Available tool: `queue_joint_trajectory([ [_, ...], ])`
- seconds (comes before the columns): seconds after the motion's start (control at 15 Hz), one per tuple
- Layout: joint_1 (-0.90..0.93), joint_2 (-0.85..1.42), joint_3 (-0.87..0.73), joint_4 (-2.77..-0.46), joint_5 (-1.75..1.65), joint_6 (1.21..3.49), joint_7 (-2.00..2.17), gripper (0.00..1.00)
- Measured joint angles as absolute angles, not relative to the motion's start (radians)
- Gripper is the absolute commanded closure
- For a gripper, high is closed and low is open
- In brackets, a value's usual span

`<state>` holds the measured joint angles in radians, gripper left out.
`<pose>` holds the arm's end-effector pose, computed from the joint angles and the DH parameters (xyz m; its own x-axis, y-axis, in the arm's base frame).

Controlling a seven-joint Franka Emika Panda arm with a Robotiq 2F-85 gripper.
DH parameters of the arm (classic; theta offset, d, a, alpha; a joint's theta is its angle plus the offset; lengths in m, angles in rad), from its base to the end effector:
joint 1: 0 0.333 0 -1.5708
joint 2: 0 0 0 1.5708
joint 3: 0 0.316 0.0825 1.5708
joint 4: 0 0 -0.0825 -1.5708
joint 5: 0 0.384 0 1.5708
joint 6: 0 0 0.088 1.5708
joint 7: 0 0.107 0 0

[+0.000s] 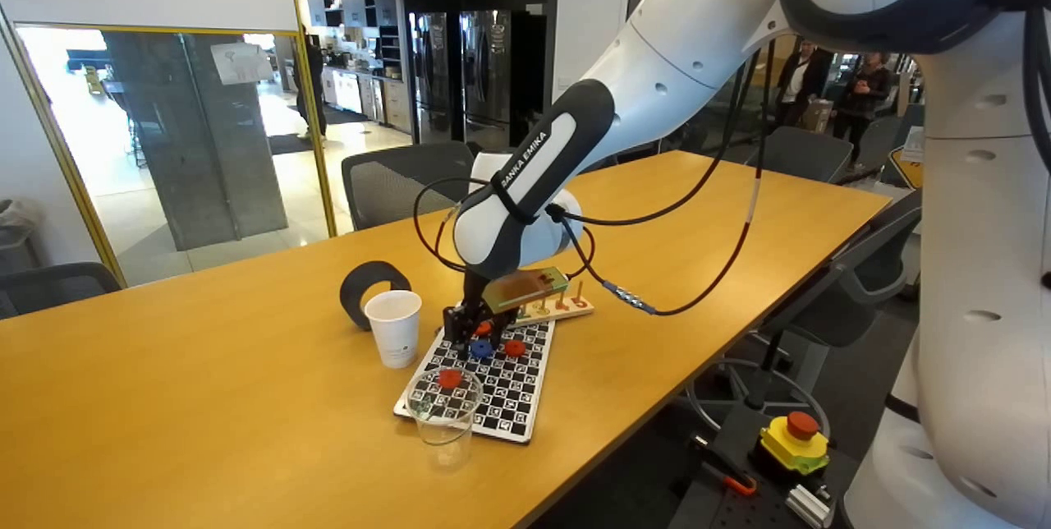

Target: Put the orange circles into the white cup and the blue circles into the transparent cup.

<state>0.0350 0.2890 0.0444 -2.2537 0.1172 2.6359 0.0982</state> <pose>0.5497 0.0409 0.2434 0.9890 -0.1240 0.0805 -0.1169 -0.9893 -0.0868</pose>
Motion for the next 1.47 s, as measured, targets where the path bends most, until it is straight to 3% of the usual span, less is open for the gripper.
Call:
queue_joint_trajectory([
  [0.13,0.022,0.287,0.045,-2.250,0.129,2.624,0.080,0.79],
  [0.73,0.025,0.262,0.041,-2.234,0.103,2.522,0.105,0.78],
  [1.47,0.155,-0.132,0.146,-2.369,0.015,2.317,0.340,0.78],
])
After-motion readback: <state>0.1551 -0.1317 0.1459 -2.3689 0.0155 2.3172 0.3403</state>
